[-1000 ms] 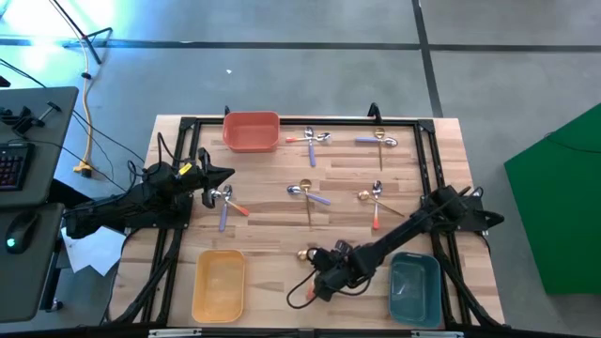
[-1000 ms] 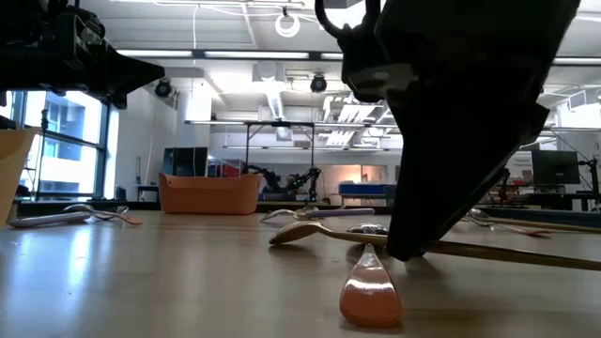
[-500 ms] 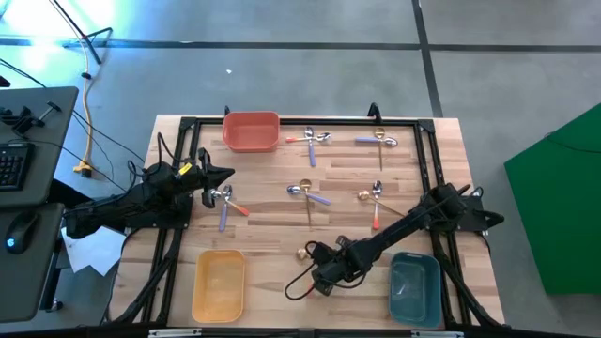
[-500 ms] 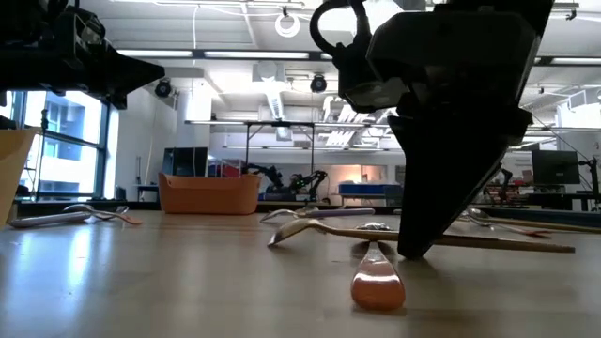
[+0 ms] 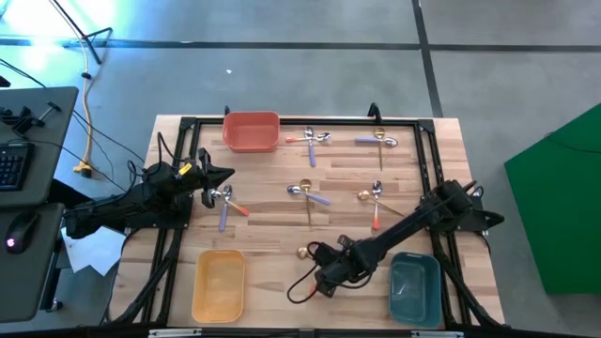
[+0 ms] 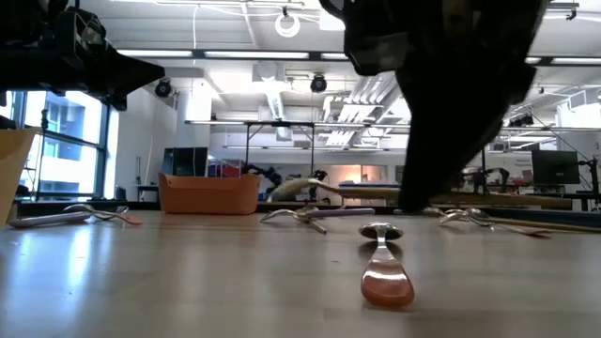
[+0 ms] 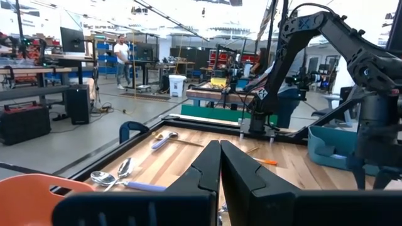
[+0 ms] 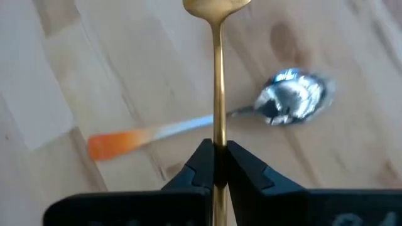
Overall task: Sort silverware by color (type)
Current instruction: Put the bottom gold spoon into the orange bin
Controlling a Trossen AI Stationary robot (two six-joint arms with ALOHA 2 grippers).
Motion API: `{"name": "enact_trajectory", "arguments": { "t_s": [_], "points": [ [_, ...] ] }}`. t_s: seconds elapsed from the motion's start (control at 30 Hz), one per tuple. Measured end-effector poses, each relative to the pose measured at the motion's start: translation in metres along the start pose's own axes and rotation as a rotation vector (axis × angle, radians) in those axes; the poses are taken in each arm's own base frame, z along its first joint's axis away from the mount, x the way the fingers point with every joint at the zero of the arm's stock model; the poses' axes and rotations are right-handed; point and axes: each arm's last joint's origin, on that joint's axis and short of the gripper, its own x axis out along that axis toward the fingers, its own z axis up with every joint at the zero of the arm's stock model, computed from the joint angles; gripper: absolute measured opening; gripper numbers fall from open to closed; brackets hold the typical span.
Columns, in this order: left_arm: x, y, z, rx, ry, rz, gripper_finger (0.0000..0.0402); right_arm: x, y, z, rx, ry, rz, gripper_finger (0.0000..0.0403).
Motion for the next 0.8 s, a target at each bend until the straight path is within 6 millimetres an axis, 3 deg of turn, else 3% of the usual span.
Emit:
{"name": "enact_trajectory", "arguments": {
  "t_s": [0.23,0.4,0.57,0.8],
  "points": [
    [0.000,0.000,0.000,-0.003,0.000,-0.008,0.0003,-0.033,0.001,0.018,-0.101,-0.067,-0.045,0.0014],
    [0.000,-0.002,0.000,-0.013,0.000,-0.058,0.0003,-0.050,-0.019,0.029,-0.216,-0.144,-0.165,0.0014],
    [0.000,-0.002,0.001,-0.021,-0.001,-0.060,0.0003,-0.032,-0.050,0.032,-0.257,-0.223,-0.177,0.0011],
    [0.000,-0.004,0.000,-0.073,0.014,-0.119,0.0003,-0.020,-0.094,0.047,-0.297,-0.508,-0.057,0.0010]
  ]
}}
